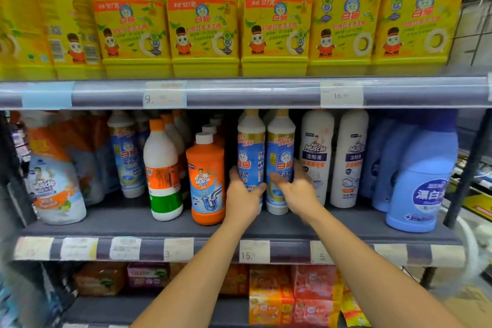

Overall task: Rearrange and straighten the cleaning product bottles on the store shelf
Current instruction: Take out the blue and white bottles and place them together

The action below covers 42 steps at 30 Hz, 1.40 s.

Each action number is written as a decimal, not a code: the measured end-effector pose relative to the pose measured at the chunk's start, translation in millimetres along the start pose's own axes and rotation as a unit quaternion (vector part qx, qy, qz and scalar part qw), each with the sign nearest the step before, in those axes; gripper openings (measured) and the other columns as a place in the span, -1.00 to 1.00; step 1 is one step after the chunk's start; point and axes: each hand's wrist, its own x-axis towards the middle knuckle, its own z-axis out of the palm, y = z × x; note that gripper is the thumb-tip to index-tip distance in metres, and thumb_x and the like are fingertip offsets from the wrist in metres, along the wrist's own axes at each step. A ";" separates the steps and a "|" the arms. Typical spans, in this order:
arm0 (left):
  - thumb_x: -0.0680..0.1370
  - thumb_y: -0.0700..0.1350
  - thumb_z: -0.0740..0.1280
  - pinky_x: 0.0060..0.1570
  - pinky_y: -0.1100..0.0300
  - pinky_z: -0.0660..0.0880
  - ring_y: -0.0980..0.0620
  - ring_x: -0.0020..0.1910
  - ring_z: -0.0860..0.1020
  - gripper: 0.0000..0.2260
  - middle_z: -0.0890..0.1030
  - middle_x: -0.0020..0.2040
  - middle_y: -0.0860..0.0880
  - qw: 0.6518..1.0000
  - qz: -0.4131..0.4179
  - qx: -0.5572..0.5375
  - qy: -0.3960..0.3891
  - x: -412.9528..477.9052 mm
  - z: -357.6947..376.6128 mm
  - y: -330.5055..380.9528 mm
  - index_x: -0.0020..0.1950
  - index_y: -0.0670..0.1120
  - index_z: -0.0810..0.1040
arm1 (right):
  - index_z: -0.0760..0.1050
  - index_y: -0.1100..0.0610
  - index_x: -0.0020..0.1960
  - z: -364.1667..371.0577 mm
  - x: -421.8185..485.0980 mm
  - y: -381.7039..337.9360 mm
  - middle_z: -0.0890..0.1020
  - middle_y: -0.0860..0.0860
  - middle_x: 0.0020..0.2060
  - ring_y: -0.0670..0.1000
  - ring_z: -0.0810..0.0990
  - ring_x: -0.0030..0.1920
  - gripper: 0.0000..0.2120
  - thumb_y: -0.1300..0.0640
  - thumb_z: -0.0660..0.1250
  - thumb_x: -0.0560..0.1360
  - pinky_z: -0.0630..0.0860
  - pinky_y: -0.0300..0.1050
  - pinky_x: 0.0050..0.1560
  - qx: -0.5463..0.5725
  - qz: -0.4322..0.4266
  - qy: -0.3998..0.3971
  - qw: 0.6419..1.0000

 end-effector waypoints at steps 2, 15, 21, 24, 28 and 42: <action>0.43 -0.31 0.43 0.10 0.08 0.50 -0.03 0.09 0.55 -0.50 0.56 0.17 -0.11 1.000 -0.007 -0.002 0.011 2.3 0.4 -1.8 0.30 -0.15 0.33 | 0.37 0.03 0.21 -1.6 0.4 2.0 0.57 -0.13 -0.02 -0.31 0.54 -0.07 -0.61 0.21 0.43 0.46 0.46 -0.53 -0.19 -0.005 0.006 0.001 1.000; 0.35 -0.28 0.52 0.16 -0.09 0.51 -0.22 0.21 0.54 -0.42 0.56 0.23 -0.24 0.985 -0.047 0.163 -0.018 3.6 -4.3 -15.6 0.27 -0.28 0.31 | 0.37 0.26 0.21 -3.2 -9.3 16.7 0.62 0.16 0.10 0.13 0.59 0.11 -0.37 0.14 0.59 0.27 0.53 -0.05 0.07 -0.228 0.016 -0.018 0.973; 0.34 -0.22 0.55 0.18 0.03 0.48 -0.20 0.26 0.50 -0.39 0.51 0.26 -0.26 0.980 -0.045 0.190 -0.023 -0.2 -0.3 -12.4 0.25 -0.28 0.29 | 0.38 0.24 0.22 -5.1 -11.9 16.6 0.62 0.13 0.09 0.07 0.60 0.06 -0.38 0.16 0.59 0.27 0.50 -0.17 -0.01 -0.203 0.017 -0.017 0.979; 0.38 -0.24 0.50 0.21 -0.03 0.48 -0.19 0.27 0.49 -0.43 0.50 0.27 -0.25 0.977 -0.043 0.207 -0.040 -2.2 -1.0 -15.3 0.27 -0.27 0.29 | 0.37 0.21 0.25 -9.8 -12.3 18.6 0.61 0.11 0.11 0.02 0.58 0.06 -0.38 0.16 0.58 0.29 0.48 -0.21 0.00 -0.205 0.025 -0.043 0.977; 0.44 -0.22 0.45 0.18 -0.05 0.49 -0.21 0.25 0.50 -0.51 0.50 0.26 -0.27 0.971 -0.034 0.237 -0.027 -3.0 -1.2 -17.2 0.28 -0.29 0.31 | 0.35 0.22 0.27 -10.3 -13.0 17.7 0.60 0.13 0.14 0.06 0.57 0.10 -0.39 0.17 0.56 0.32 0.47 -0.20 0.02 -0.224 0.020 -0.053 0.973; 0.44 -0.16 0.47 0.26 -0.03 0.43 -0.21 0.31 0.45 -0.42 0.46 0.33 -0.26 0.956 -0.119 0.257 -0.075 -8.6 -2.3 1.2 0.32 -0.30 0.26 | 0.36 0.28 0.26 -9.8 -27.2 -3.5 0.58 0.21 0.18 0.17 0.56 0.16 -0.43 0.07 0.50 0.38 0.49 -0.10 0.00 -0.287 0.085 -0.079 0.951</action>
